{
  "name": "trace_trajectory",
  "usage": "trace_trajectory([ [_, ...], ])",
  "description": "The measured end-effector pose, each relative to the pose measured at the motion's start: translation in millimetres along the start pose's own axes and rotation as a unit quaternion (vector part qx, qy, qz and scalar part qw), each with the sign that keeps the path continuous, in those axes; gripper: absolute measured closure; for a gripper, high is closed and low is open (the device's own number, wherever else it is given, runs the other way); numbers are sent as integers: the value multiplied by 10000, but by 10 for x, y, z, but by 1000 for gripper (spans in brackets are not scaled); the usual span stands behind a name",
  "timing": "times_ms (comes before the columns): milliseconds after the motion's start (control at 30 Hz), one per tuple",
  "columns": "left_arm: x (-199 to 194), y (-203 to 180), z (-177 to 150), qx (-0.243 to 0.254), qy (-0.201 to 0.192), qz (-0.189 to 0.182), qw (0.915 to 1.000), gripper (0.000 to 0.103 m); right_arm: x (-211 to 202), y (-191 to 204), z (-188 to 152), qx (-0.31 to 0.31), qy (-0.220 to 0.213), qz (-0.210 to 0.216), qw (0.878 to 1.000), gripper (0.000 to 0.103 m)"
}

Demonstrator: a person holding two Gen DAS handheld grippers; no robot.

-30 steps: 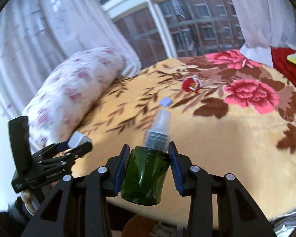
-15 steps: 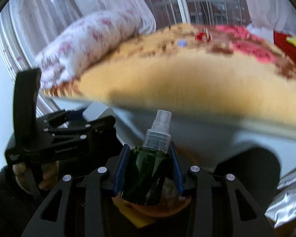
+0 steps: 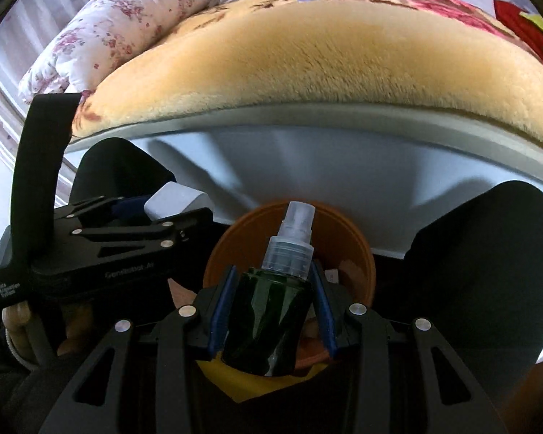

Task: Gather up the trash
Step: 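Lower both tools over the wastebasket and release the charger and spray bottle, then grasp the lavender earbud case with the left tool while the right tool grasps the red knitted ornament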

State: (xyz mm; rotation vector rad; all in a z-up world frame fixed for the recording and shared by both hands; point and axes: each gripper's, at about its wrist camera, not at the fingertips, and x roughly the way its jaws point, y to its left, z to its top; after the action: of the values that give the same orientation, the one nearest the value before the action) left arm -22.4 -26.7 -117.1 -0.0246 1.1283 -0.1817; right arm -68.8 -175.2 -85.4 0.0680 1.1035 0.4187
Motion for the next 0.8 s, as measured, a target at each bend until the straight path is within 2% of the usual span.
trace_trajectory([
  [33, 16, -5, -1, 17, 39, 9, 10000, 36, 24, -6, 4, 7, 55, -14, 10000, 55],
  [67, 31, -11, 21, 30, 78, 19, 10000, 36, 40, -9, 5, 15, 86, -20, 10000, 44],
  [100, 43, -8, 16, 35, 110, 12, 9999, 35, 41, -8, 7, 21, 74, -44, 10000, 41],
  [367, -26, 20, 25, 20, 60, 10, 10000, 32, 17, -75, -1, 206, -24, -72, 9998, 40],
  [567, -105, 53, 35, -63, -10, 7, 10000, 32, -70, -205, -66, 492, -157, -96, 9986, 33],
  [667, -271, 84, 102, -79, -182, -30, 9998, 32, -156, -259, -65, 574, -296, -113, 9978, 33],
  [767, -595, 138, 307, -42, -536, -144, 9985, 32, -316, -286, -48, 575, -562, -109, 9967, 27],
  [800, -704, 149, 430, -12, -680, -196, 9975, 27, -374, -299, -42, 573, -671, -63, 9961, 26],
])
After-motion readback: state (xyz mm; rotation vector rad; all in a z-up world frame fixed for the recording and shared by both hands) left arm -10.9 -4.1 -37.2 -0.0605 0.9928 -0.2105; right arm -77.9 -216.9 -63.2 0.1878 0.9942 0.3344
